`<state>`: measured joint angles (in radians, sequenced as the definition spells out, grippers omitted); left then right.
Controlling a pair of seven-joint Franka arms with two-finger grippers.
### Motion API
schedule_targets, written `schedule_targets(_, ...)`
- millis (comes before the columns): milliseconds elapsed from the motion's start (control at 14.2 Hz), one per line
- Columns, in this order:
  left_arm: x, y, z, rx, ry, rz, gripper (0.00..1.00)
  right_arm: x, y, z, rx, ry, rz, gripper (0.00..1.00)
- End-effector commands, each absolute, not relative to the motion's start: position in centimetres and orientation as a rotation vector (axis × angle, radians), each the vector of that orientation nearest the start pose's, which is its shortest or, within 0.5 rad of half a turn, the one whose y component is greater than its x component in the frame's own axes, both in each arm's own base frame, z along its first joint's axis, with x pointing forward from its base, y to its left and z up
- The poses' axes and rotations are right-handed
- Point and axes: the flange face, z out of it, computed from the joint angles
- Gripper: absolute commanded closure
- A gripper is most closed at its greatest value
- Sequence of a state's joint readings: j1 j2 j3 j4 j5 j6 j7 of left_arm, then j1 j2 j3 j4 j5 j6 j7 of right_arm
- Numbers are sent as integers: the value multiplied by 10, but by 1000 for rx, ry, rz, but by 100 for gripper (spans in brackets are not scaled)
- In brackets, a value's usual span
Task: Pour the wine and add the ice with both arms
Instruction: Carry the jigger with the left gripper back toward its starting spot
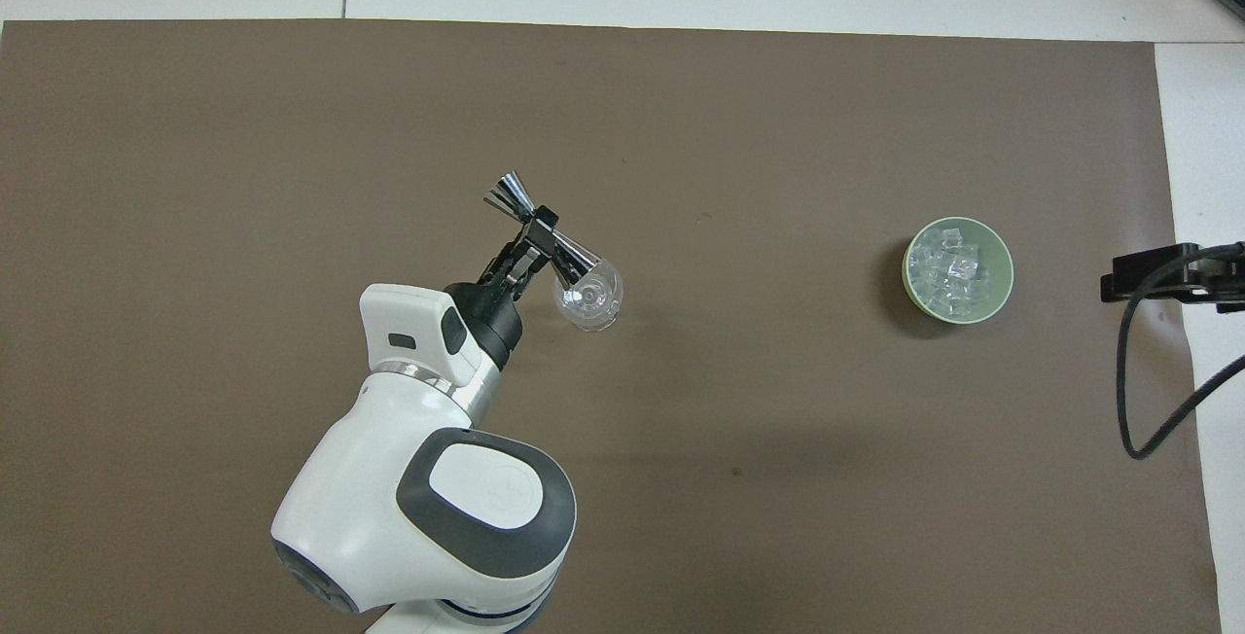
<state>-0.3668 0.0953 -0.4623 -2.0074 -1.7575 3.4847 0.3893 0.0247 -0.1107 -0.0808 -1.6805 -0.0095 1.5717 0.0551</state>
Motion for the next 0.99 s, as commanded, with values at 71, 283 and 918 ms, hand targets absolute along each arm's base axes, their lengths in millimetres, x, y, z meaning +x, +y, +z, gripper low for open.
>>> schedule_targets(71,470,-261,478,1985,1061,843,100,511,-33,633,-3128,143,-4,0)
schedule_targets(283,488,-202,481,1816,1298,777,100,511,-33,633,-3128,143,-2,0)
schedule_targets(918,472,-34,424,1267,1691,480,100,511,-33,633,-3128,143,-4,0)
